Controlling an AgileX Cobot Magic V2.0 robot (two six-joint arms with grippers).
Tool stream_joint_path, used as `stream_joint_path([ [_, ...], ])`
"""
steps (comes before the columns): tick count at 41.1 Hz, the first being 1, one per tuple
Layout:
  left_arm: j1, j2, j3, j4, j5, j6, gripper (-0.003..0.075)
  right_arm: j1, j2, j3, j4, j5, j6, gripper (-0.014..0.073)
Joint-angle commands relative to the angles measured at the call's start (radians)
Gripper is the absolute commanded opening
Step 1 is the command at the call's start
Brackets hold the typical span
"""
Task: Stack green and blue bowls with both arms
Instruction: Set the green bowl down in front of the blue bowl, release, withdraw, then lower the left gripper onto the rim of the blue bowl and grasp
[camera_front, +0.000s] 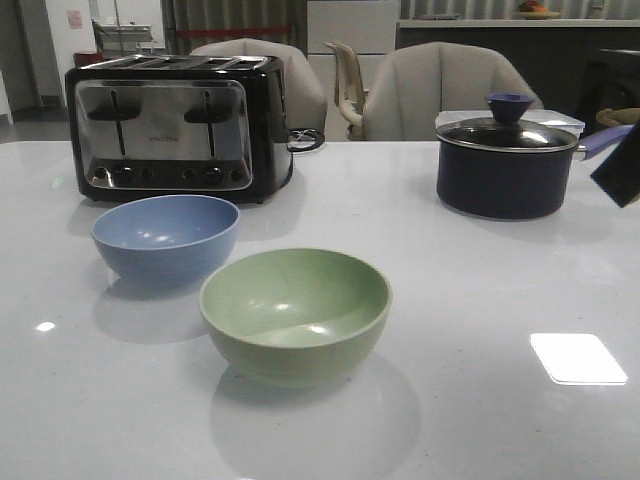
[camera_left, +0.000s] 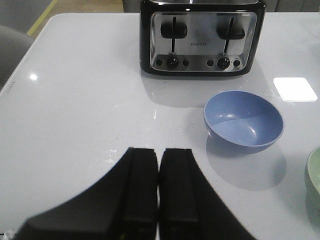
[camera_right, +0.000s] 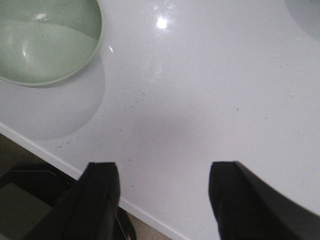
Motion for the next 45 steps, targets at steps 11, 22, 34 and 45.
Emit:
stream_joint_path([
  [11, -0.105, 0.264, -0.119, -0.001, -0.092, 0.010, 0.0517, -0.002, -0.041, -0.021, -0.021, -0.076, 0.006, 0.0505],
  [22, -0.138, 0.603, -0.265, -0.001, -0.058, 0.010, 0.0513, -0.002, -0.041, -0.021, -0.021, -0.076, 0.006, 0.0505],
  [34, -0.138, 0.958, -0.481, -0.046, -0.056, 0.010, 0.0513, -0.002, -0.041, -0.021, -0.021, -0.076, 0.006, 0.0505],
  [45, -0.138, 1.205, -0.655, -0.103, -0.056, 0.010, 0.0513, -0.002, -0.041, -0.021, -0.021, -0.076, 0.006, 0.0505],
])
